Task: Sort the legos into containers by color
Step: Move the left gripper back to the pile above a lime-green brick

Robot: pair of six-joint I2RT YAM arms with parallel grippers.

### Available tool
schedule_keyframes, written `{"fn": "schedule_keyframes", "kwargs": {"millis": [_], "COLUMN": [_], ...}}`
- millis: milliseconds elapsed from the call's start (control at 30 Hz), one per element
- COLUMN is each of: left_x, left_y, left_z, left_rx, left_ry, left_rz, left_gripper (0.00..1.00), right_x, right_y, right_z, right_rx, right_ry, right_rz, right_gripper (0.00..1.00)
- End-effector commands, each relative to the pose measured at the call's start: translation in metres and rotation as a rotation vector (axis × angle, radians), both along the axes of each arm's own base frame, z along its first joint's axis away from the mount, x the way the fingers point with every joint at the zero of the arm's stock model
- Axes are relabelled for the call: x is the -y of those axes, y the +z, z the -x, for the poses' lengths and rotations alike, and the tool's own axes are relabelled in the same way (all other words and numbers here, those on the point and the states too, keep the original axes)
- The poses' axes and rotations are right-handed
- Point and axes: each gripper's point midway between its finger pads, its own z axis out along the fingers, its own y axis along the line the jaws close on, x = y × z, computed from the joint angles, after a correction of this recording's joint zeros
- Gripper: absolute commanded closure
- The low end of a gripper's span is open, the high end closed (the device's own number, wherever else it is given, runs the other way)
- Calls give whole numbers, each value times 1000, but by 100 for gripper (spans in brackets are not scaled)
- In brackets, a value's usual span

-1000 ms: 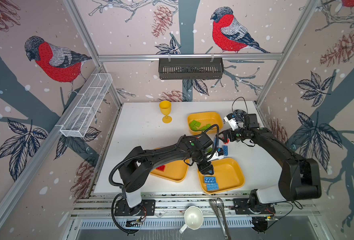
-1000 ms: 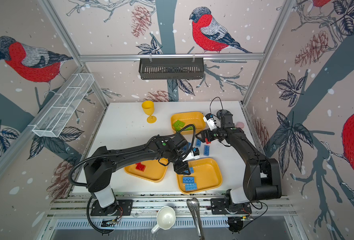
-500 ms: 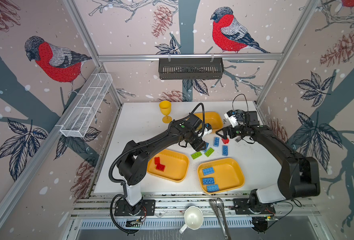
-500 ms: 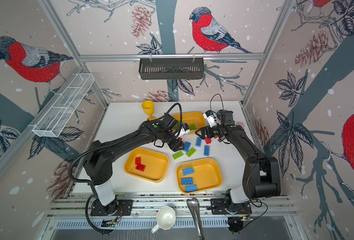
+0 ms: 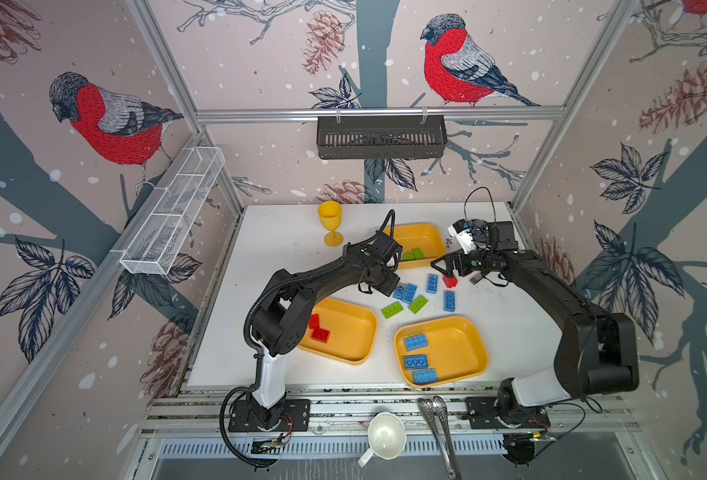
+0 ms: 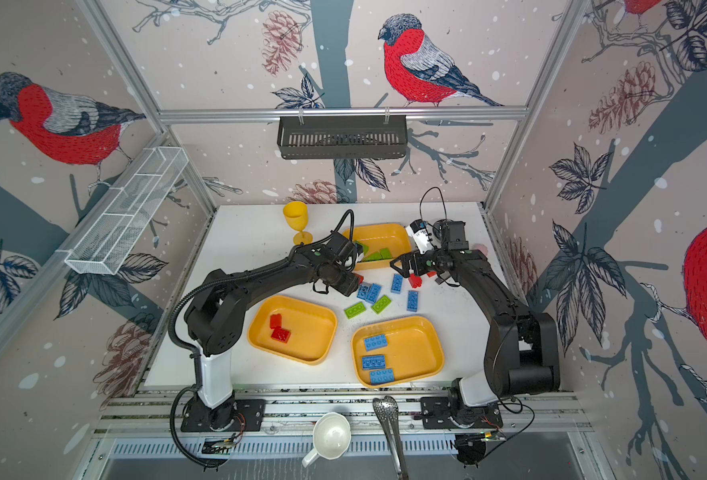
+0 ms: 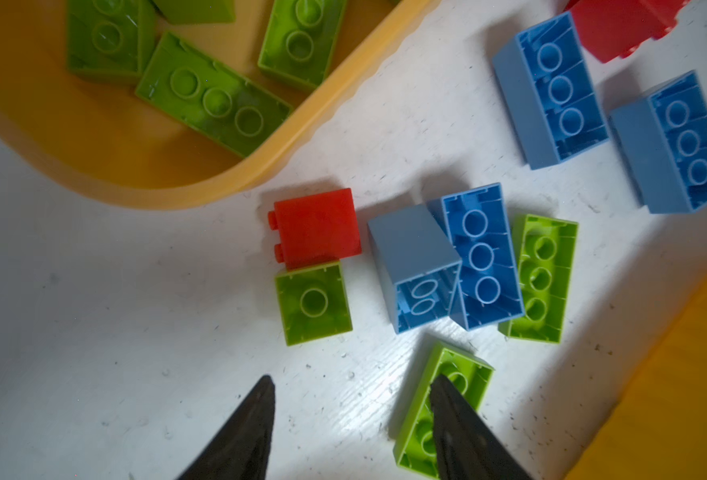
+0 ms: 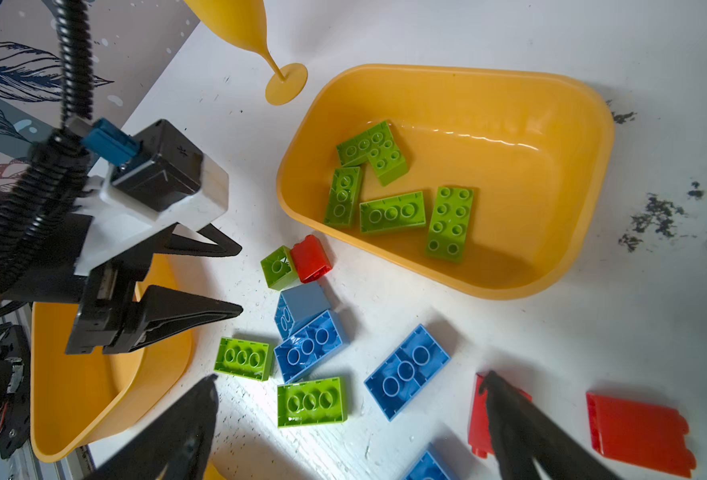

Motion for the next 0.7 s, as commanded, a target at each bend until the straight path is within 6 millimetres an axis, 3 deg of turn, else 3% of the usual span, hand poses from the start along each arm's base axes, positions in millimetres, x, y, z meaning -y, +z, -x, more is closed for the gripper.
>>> {"fn": "schedule_keyframes", "kwargs": {"millis": [0, 400, 667], "left_x": [1, 3, 2], "left_y": [-5, -31, -38], "left_z": [-14, -28, -34], "left_rx": [46, 67, 86], "left_ry": [61, 93, 105], "left_rz": [16, -9, -27], "left_gripper": [41, 43, 52], "right_x": [0, -5, -6], "right_y": [-1, -2, -4], "right_z": [-2, 9, 13], "right_rx": [8, -9, -17], "right_ry": [-3, 21, 24], "right_rz": [-3, -40, -42], "right_gripper": [1, 1, 1]}}
